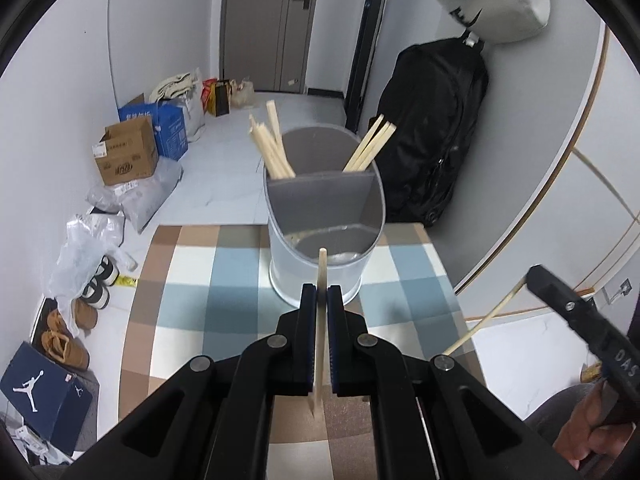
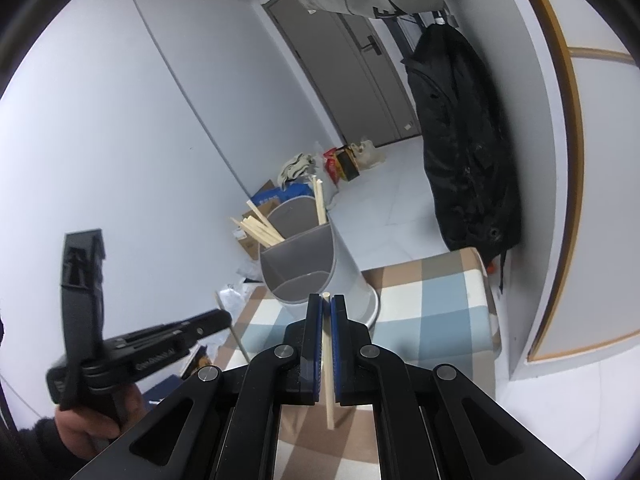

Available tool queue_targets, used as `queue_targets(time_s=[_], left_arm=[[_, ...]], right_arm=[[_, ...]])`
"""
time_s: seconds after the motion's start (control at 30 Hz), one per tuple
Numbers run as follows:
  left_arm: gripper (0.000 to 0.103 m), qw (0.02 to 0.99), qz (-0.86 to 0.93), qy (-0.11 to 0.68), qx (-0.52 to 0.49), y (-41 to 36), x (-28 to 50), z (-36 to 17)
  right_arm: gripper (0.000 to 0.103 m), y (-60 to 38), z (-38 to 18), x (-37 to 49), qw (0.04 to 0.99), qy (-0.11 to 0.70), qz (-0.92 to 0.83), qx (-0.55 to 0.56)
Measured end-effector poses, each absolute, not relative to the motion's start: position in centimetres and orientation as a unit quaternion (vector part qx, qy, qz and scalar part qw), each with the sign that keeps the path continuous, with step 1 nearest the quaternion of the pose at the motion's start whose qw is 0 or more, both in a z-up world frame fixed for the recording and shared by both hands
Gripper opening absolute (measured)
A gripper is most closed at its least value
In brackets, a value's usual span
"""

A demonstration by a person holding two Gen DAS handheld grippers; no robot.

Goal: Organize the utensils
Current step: 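Carry both held chopsticks up over the utensil holder opening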

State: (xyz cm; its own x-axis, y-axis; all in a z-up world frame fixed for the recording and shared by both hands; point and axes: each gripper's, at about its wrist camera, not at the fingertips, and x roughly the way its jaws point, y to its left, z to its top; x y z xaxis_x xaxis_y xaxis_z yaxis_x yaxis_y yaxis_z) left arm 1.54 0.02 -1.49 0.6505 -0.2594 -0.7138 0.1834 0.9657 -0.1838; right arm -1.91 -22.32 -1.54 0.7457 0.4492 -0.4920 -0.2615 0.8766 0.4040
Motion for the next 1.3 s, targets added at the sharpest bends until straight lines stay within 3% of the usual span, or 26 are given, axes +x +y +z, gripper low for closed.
queue_targets(time_s=[0.63,1.3], left_arm=[[0.001,0.919,-0.157,0.358,-0.052,1.1,2.1,3.6],[0.001,0.938,-0.179,0.295,-0.035,1.7,6.6,11.5]], right_arm=[[0.003,-18.9,3.5,0.3,0.933,0.264,0.210,0.123],[0.003,-15.9,12.7,7.2,0.946,0.208,0.231,0.091]])
